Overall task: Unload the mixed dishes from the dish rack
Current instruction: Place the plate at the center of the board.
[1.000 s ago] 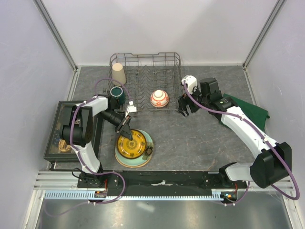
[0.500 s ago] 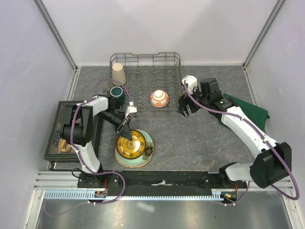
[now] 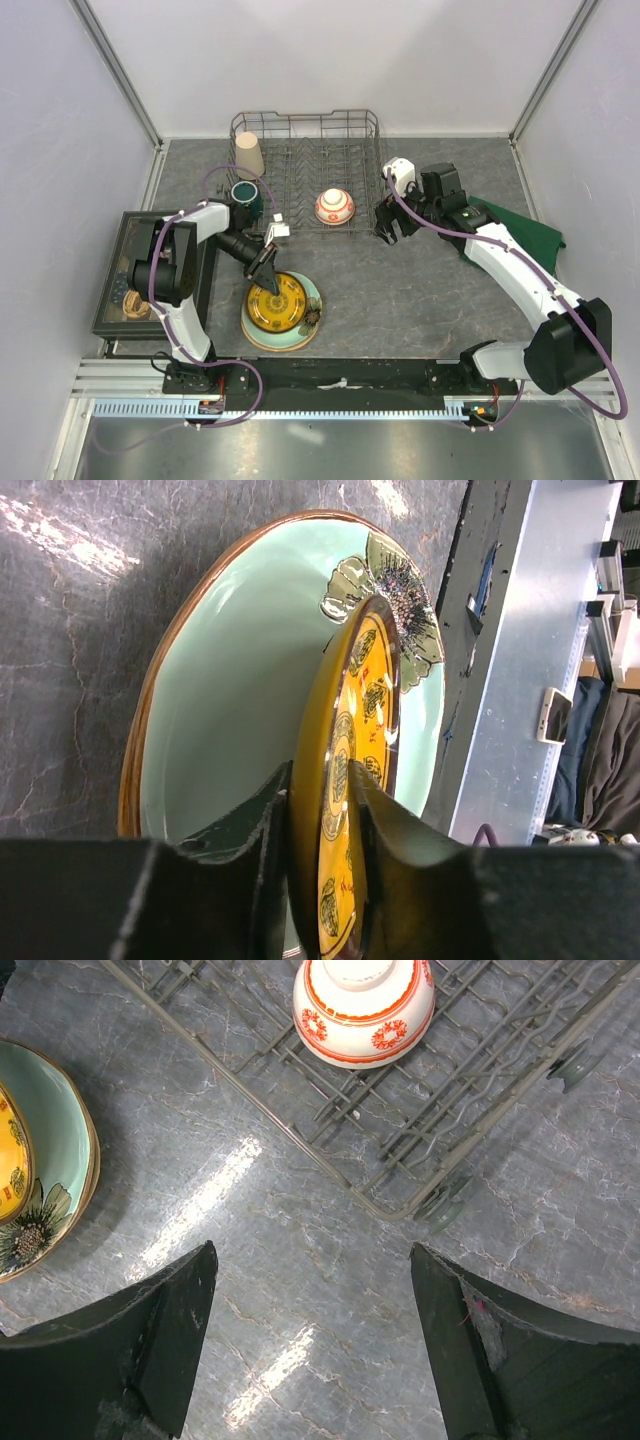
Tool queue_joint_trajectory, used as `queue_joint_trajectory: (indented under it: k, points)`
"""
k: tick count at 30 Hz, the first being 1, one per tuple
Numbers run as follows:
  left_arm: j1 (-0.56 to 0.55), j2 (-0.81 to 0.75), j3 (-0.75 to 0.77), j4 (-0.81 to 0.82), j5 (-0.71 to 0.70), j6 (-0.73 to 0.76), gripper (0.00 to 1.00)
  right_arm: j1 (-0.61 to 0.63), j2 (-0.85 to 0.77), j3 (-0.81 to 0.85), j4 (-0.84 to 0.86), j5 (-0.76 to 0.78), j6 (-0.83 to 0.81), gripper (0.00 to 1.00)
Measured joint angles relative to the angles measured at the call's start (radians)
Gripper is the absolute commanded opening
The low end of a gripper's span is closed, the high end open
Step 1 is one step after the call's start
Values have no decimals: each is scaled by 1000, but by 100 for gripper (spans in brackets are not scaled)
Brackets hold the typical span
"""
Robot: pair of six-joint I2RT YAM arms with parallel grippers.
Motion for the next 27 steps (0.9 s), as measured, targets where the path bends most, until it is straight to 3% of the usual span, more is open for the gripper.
queue_joint_trajectory:
  k: [10,21,27]
  points:
    - [-14,0,-18,17,-6,-15,63,-4,-1,-12,11,-1,0,86]
    - [-40,-57,-42,50,-29,-48,83,-6,-11,-12,19,-5,2,87]
    - [-58,-111,-71,82,-50,-76,87,-11,-26,-22,29,-10,4,87]
